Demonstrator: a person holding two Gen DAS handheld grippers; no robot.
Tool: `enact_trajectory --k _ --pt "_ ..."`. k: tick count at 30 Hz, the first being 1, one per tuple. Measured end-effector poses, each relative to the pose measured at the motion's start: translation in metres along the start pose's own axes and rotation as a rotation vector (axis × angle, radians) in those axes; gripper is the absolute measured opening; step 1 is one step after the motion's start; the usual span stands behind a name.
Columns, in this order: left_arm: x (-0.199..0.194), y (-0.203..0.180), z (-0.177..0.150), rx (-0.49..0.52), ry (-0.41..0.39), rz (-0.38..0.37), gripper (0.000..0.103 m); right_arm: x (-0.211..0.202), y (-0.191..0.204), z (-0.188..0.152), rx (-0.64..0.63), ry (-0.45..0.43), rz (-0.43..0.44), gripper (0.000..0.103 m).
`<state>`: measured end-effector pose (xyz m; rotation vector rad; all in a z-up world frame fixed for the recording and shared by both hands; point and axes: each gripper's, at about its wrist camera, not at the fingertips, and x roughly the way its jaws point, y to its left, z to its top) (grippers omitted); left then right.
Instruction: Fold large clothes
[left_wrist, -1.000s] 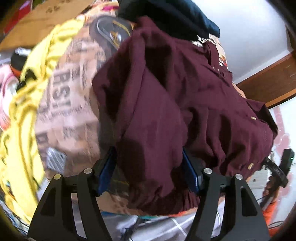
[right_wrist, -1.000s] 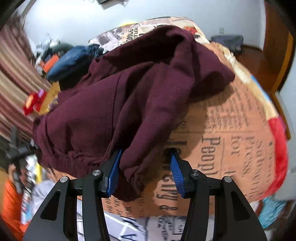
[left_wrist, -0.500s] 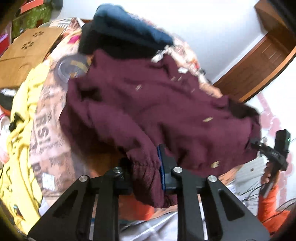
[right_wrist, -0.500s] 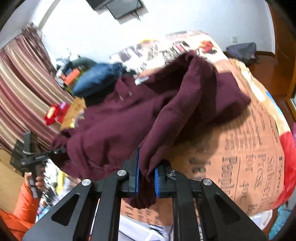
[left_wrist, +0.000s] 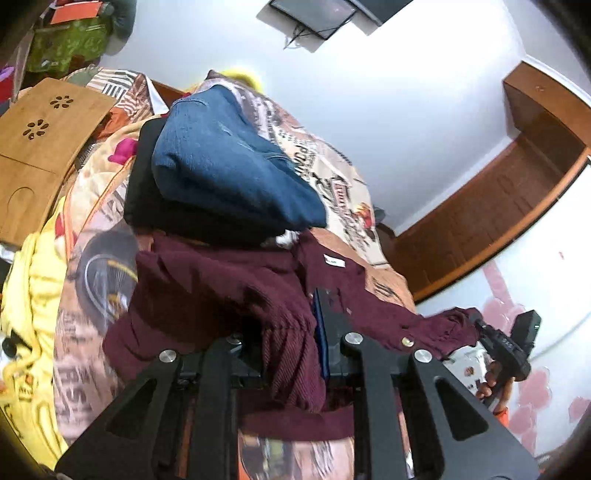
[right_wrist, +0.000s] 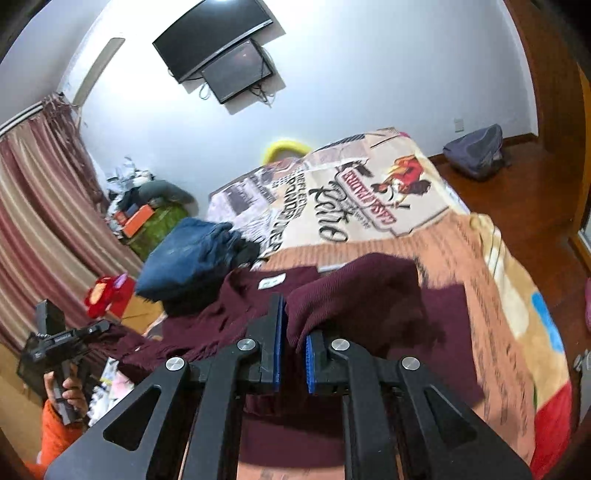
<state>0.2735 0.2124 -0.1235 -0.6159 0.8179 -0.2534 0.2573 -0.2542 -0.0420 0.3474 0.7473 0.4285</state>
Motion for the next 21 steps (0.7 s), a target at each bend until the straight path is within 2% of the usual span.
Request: enact_trajectory --k 6,13,16,21 --pt "0.056 0.006 0.021 0.041 0.033 0.118 0.019 0.034 -0.022 0.016 0.034 0.026 -0.061 0.008" --pt "0.116 0.017 0.034 0.079 0.125 0.211 0.02 0.073 -0.056 0.014 0.112 0.096 -0.108 0.008" --pt "0.123 0.012 0.035 0.113 0.143 0.236 0.025 0.08 -0.058 0.013 0.104 0.123 -0.13 0.008" --pt "0.116 -0.001 0.037 0.141 0.146 0.236 0.042 0.075 -0.045 0.019 0.041 0.176 -0.164 0.012"
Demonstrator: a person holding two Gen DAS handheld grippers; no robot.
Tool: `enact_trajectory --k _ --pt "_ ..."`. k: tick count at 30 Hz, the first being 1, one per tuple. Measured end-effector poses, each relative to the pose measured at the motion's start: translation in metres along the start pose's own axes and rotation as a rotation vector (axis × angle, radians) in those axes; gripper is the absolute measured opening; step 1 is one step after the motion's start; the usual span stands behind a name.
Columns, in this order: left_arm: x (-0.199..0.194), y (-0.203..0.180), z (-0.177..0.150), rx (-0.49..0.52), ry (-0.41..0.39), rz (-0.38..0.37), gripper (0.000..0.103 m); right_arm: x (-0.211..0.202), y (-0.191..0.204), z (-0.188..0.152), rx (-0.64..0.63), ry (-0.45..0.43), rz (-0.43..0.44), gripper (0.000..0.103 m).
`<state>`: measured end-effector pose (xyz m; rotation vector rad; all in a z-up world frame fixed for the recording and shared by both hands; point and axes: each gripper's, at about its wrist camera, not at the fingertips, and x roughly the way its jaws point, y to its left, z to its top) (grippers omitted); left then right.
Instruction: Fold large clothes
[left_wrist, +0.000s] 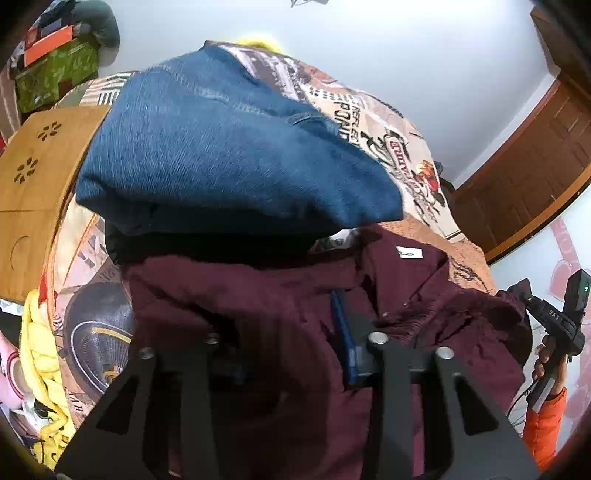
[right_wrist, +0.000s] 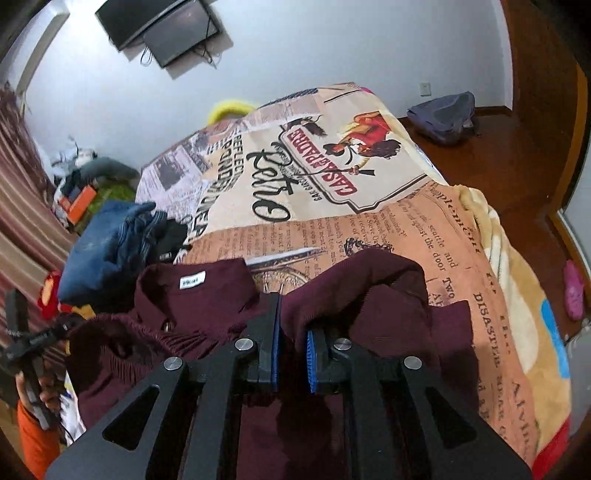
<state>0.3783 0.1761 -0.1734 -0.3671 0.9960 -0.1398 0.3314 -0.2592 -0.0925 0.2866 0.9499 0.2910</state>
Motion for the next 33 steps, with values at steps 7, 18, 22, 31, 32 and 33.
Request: enact_trajectory --k 7,18,22,31,32,33 --pt "-0.023 -0.019 -0.002 0.031 -0.026 -0.035 0.058 -0.032 0.015 0.007 -0.02 -0.001 -0.012 0.041" --pt "-0.059 -0.052 -0.02 0.186 -0.114 0.043 0.07 -0.06 0.043 -0.008 -0.144 -0.068 -0.069 0.047" --pt "-0.049 -0.057 -0.037 0.227 -0.086 0.073 0.075 -0.053 0.061 -0.024 -0.215 -0.047 -0.069 0.047" --pt "0.01 -0.066 -0.093 0.285 0.054 0.116 0.076 0.007 0.096 -0.084 -0.449 0.142 -0.116 0.047" --pt "0.016 -0.065 -0.099 0.287 0.065 0.132 0.076 0.01 0.095 -0.089 -0.455 0.155 -0.119 0.047" --pt "0.021 -0.065 -0.105 0.293 0.07 0.153 0.078 0.014 0.094 -0.095 -0.46 0.174 -0.125 0.047"
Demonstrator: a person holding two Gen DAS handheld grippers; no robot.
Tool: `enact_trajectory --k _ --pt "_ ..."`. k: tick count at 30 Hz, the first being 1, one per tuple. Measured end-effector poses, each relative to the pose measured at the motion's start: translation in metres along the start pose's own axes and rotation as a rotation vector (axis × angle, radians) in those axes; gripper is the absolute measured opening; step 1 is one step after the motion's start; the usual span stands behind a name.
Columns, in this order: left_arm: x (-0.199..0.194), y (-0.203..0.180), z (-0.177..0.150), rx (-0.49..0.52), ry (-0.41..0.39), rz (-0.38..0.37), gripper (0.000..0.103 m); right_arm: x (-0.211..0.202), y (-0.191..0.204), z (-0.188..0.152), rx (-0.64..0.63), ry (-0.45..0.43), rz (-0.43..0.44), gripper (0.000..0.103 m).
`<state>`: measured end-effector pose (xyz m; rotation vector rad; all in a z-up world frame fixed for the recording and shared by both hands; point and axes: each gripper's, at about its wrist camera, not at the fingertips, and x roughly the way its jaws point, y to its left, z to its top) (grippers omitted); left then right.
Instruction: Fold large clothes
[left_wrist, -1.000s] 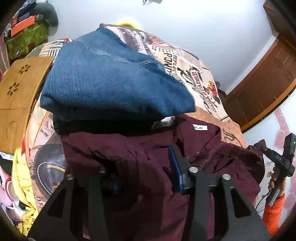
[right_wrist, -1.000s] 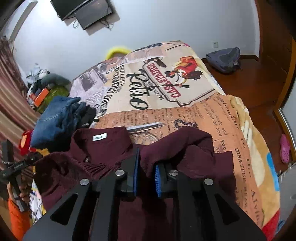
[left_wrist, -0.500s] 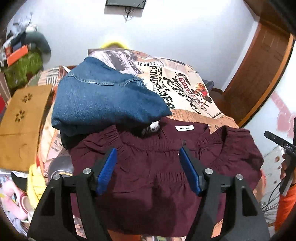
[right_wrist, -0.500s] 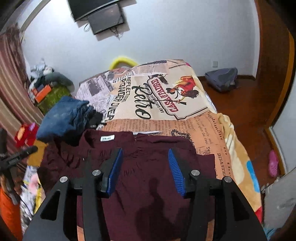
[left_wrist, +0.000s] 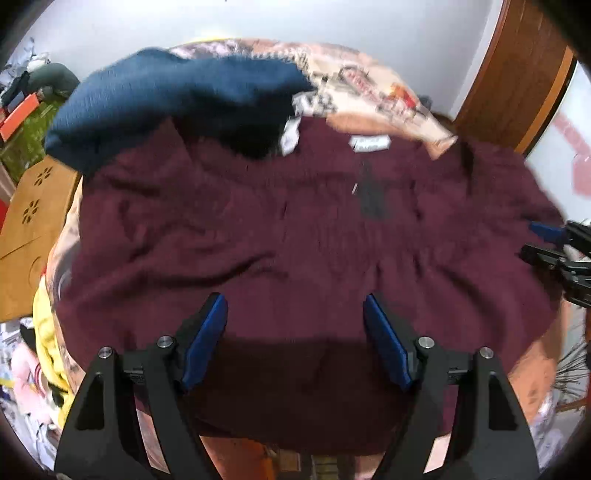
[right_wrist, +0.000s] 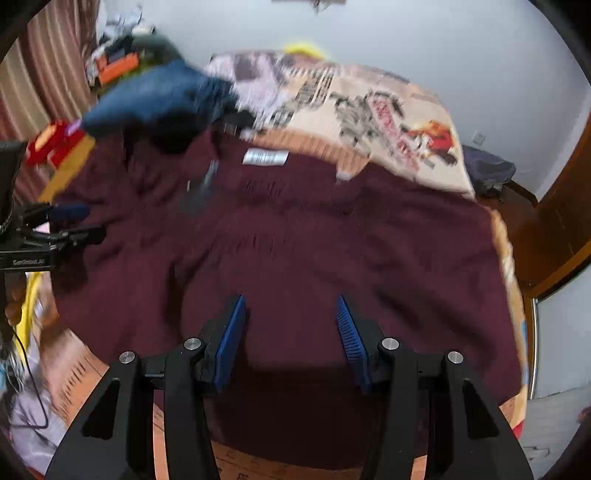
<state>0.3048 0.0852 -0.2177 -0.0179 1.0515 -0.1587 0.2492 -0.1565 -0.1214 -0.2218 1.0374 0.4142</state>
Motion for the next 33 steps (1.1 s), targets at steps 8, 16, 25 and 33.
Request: enact_trajectory --k 8,16,25,33 --pt "0.0 -0.009 -0.029 0.005 -0.041 0.056 0.085 0.002 0.019 -0.019 -0.116 -0.064 -0.125 0.058" --pt "-0.032 0.013 -0.048 -0.092 -0.082 0.069 0.085 -0.002 0.022 -0.019 -0.091 -0.053 -0.129 0.059" --pt "-0.045 0.093 -0.066 -0.451 -0.094 0.066 0.085 -0.02 0.034 -0.007 -0.073 -0.089 -0.054 0.059" --pt "-0.015 0.131 -0.078 -0.712 -0.066 -0.29 0.085 -0.022 0.044 0.002 -0.053 -0.111 -0.007 0.06"
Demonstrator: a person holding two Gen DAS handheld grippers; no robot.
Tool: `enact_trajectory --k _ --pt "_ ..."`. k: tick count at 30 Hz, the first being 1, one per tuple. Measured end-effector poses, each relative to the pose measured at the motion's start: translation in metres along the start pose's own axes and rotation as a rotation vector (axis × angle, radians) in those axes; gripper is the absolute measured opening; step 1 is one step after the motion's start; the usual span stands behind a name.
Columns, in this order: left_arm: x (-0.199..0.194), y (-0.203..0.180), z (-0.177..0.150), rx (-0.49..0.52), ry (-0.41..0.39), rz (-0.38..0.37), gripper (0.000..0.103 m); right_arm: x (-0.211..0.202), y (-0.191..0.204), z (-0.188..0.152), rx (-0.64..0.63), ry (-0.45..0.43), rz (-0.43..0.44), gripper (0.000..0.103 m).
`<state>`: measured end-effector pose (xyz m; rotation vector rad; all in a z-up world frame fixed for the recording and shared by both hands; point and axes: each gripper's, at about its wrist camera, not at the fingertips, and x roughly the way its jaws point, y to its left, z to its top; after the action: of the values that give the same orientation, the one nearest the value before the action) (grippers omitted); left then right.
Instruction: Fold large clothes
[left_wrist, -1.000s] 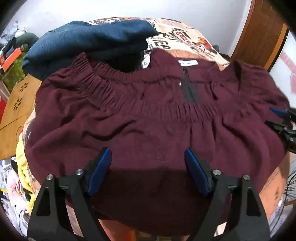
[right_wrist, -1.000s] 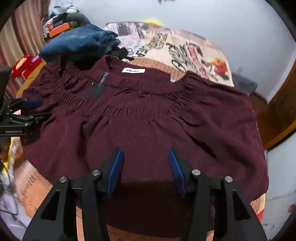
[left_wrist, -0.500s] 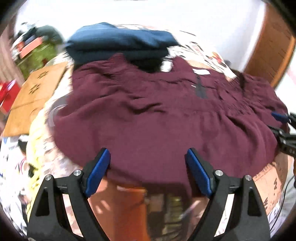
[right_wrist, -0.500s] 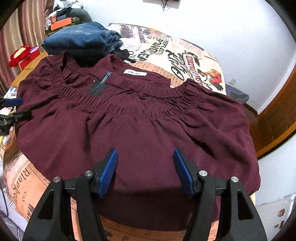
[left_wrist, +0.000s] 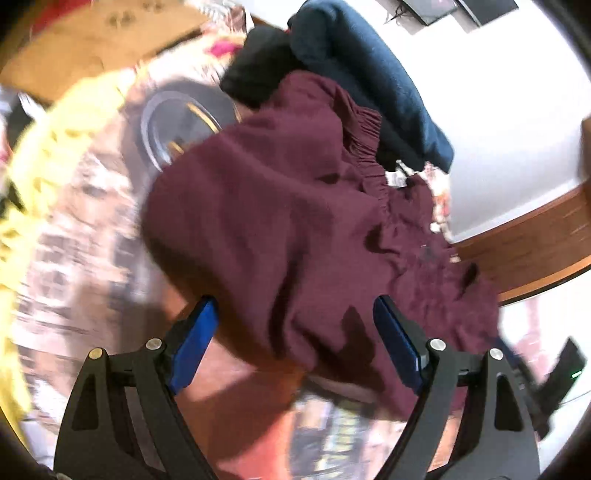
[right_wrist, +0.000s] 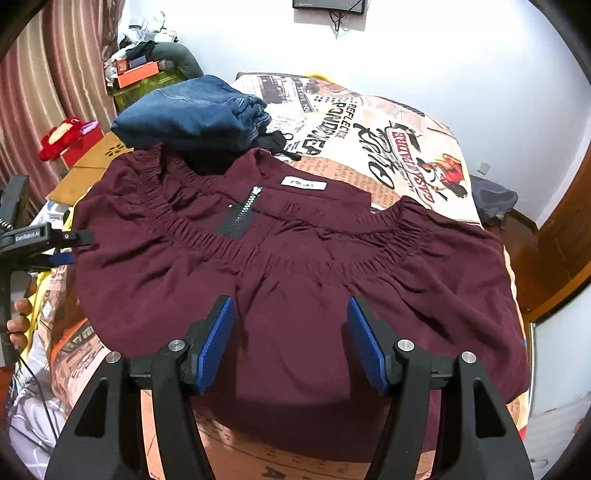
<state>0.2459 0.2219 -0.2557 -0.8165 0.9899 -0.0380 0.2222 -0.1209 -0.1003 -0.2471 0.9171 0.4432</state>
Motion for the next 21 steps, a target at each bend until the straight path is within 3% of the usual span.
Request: enact_trajectory --k 3,8,15,16,18,21 --pt "0.017 0.007 0.003 -0.055 0.037 -0.086 0.085 0.005 0.0 -0.002 0.01 0.019 0.012 0.06" --pt "0.042 0.012 0.012 -0.102 0.063 -0.111 0.085 0.008 -0.007 -0.007 0.029 0.043 0.019 0.06" --pt "0.053 0.001 0.023 -0.127 -0.026 -0.088 0.083 0.013 -0.025 -0.012 0.108 0.077 0.039 0.06" --pt "0.052 0.0 0.022 -0.128 -0.043 -0.075 0.08 0.014 -0.026 -0.012 0.12 0.081 0.043 0.06" --pt "0.045 -0.008 0.018 -0.101 -0.078 -0.025 0.059 0.012 -0.027 -0.011 0.14 0.07 0.052 0.06" --pt "0.027 -0.025 0.018 -0.019 -0.137 0.023 0.038 0.003 -0.02 -0.008 0.118 0.026 0.078 0.06"
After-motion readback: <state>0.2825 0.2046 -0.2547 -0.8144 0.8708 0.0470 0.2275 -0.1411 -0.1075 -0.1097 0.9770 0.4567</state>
